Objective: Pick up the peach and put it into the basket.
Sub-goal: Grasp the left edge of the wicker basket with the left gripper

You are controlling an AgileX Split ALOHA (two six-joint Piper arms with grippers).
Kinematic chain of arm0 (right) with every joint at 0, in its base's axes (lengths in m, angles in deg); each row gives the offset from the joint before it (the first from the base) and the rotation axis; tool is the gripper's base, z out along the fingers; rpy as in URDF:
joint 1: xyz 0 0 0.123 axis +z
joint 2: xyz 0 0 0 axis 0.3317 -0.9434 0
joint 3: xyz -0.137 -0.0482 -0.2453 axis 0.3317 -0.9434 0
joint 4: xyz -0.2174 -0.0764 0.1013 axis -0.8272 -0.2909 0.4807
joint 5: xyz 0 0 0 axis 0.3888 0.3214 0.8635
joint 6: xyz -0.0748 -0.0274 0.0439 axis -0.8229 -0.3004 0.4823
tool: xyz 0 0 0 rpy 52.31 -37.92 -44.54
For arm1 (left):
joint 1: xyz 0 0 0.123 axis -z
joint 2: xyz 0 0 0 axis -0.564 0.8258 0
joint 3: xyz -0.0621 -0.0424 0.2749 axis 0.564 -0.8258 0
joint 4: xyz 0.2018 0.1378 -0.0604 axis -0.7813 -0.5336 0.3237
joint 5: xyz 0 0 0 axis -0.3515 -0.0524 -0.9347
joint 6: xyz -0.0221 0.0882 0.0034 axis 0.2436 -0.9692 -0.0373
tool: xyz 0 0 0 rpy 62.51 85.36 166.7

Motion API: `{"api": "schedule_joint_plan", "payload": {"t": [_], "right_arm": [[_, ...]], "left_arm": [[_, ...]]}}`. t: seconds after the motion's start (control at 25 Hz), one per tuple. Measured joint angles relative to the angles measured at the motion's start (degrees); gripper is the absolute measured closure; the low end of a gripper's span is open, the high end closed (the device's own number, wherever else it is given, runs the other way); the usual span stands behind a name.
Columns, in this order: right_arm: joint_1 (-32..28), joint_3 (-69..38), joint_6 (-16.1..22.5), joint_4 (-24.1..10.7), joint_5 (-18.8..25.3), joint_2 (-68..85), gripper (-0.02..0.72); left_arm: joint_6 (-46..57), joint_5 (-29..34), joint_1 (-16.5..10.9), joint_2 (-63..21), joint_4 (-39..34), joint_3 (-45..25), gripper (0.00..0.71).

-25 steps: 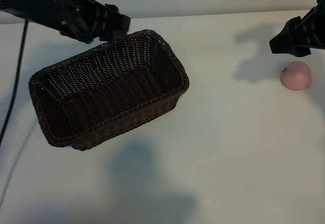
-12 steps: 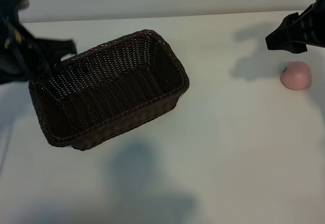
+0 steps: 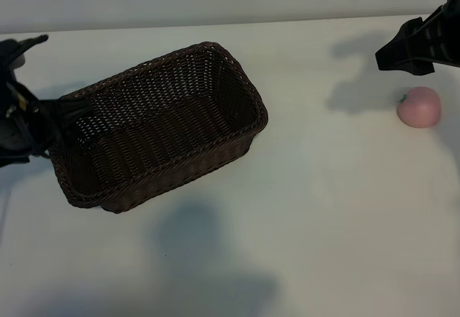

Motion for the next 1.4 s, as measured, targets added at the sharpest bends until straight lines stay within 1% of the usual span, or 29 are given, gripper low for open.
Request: {"api": "schedule_joint_plan", "payload": {"t": [0.16,0.28,0.4,0.64,0.92,0.96,1.04,1.16,1.2,1.4], "right_arm": [[0.0,0.0,0.0,0.0,0.0,0.0,0.108],[0.0,0.0,0.0,0.0,0.0,0.0,0.108],[0.0,0.0,0.0,0.0,0.0,0.0,0.108],[0.0,0.0,0.0,0.0,0.0,0.0,0.108],[0.0,0.0,0.0,0.0,0.0,0.0,0.108],[0.0,0.0,0.0,0.0,0.0,0.0,0.108],[0.0,0.0,0.0,0.0,0.0,0.0,0.108],[0.0,0.0,0.0,0.0,0.0,0.0,0.108],[0.0,0.0,0.0,0.0,0.0,0.0,0.108],[0.0,0.0,0.0,0.0,0.0,0.0,0.108]], "left_arm": [[-1.6,-4.3,-1.4,1.9,2.5,-1.8,0.135],[-5.0,-8.6,-1.6,5.2,6.6,-1.8,0.135],[-6.6,-11.2,-1.6,8.0,9.2,-1.8,0.135],[-7.0,-12.1,-1.6,12.0,11.1,-1.8,0.135],[-7.1,-12.8,-1.6,13.9,11.6,-1.8,0.137],[-7.1,-12.8,-1.6,14.1,11.6,-1.8,0.144],[-7.1,-12.9,-1.6,14.1,11.6,-1.8,0.18],[-6.8,-13.5,-1.7,14.1,12.0,-1.8,0.292],[-6.8,-13.8,-1.6,14.1,12.0,-1.8,0.306],[-7.0,-13.9,-1.6,14.1,12.0,-1.8,0.32]]}}
